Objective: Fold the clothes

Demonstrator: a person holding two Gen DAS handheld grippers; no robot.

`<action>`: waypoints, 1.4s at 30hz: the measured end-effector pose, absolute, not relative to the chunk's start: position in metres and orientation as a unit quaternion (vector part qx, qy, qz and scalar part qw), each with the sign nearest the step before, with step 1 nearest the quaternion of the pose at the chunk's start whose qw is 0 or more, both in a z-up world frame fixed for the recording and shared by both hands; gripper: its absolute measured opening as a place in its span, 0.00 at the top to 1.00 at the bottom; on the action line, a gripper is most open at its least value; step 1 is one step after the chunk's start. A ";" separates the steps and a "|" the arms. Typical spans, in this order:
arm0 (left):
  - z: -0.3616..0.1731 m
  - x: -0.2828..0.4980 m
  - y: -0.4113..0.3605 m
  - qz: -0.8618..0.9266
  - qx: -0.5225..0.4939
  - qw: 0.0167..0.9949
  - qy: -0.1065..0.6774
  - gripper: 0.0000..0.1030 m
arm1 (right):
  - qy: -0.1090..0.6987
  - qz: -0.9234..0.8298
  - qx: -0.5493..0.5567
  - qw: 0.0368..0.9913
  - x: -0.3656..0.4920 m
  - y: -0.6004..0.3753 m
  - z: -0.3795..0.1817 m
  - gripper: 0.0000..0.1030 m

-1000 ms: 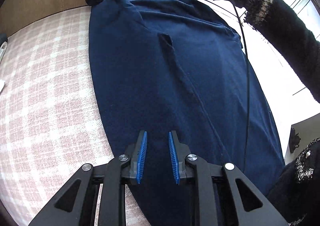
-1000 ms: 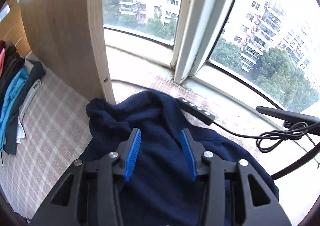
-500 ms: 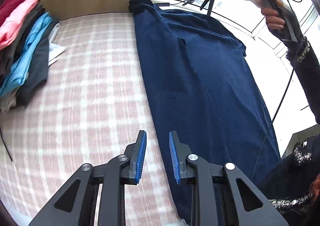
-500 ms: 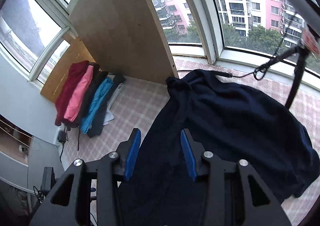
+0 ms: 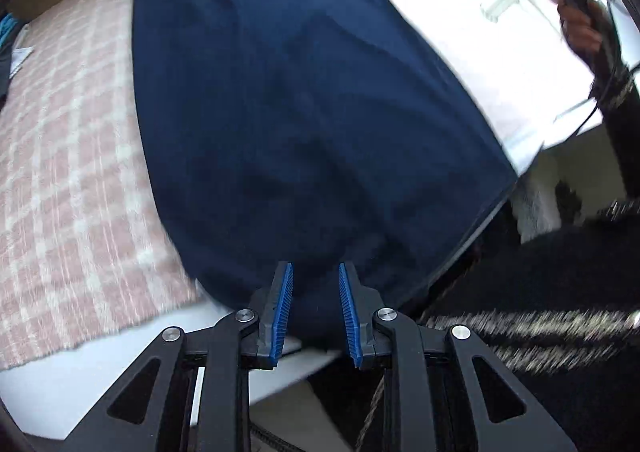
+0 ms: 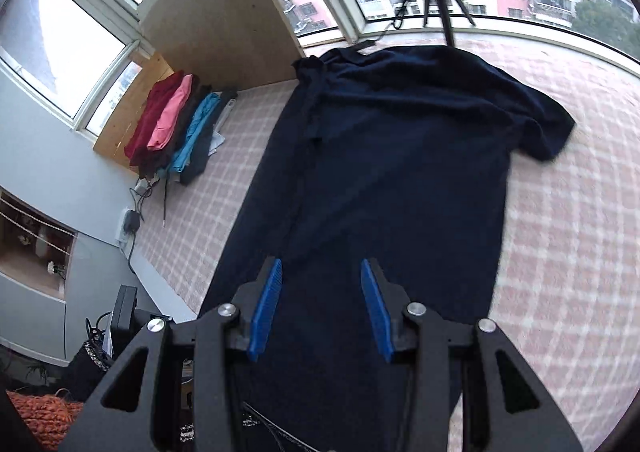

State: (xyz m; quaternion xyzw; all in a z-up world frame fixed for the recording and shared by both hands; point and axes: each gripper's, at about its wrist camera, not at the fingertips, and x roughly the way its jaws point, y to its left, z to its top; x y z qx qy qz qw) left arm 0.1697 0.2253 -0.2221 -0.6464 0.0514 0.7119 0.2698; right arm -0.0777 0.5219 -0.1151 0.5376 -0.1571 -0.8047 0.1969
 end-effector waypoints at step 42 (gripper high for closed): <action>-0.138 -0.031 0.493 0.770 -0.496 0.362 0.171 0.70 | -0.205 -0.834 0.512 0.030 -0.243 0.757 -0.200 0.60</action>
